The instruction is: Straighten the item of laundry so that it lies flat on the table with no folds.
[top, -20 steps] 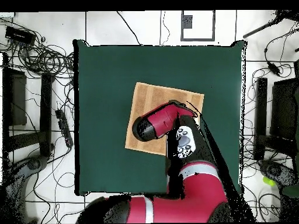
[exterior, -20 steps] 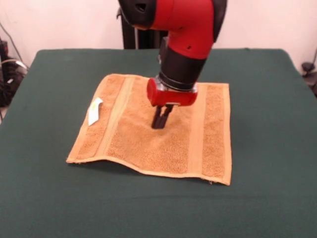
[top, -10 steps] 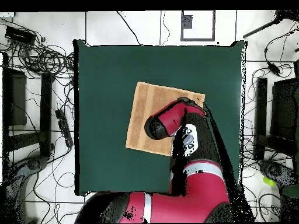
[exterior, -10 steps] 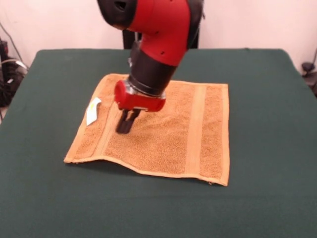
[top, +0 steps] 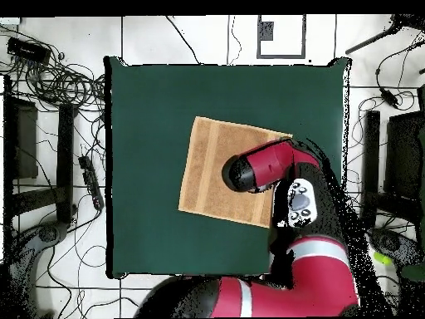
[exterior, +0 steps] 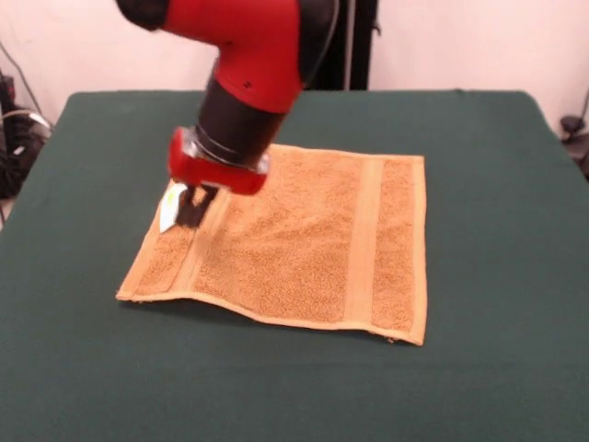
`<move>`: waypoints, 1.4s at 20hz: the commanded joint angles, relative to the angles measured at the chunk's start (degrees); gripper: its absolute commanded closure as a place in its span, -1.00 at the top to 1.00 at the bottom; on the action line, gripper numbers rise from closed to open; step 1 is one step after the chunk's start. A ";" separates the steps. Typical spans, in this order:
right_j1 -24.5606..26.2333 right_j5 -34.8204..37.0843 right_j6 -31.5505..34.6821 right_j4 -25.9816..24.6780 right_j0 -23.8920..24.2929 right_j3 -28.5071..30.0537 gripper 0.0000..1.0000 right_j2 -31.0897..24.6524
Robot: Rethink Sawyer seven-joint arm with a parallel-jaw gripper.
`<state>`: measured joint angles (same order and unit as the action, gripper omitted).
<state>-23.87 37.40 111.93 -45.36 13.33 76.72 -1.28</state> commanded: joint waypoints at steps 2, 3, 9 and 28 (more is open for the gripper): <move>-6.44 11.41 -11.13 3.92 -1.13 4.83 -1.00 -4.01; -6.46 11.09 -11.07 3.45 -1.02 4.69 -1.00 -4.14; 0.48 -0.03 -5.56 -0.32 2.49 1.93 -1.00 -5.81; -1.25 -17.13 -3.45 4.28 16.53 11.73 -1.00 -17.39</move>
<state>-27.11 21.55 111.93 -43.90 30.26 80.61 -8.27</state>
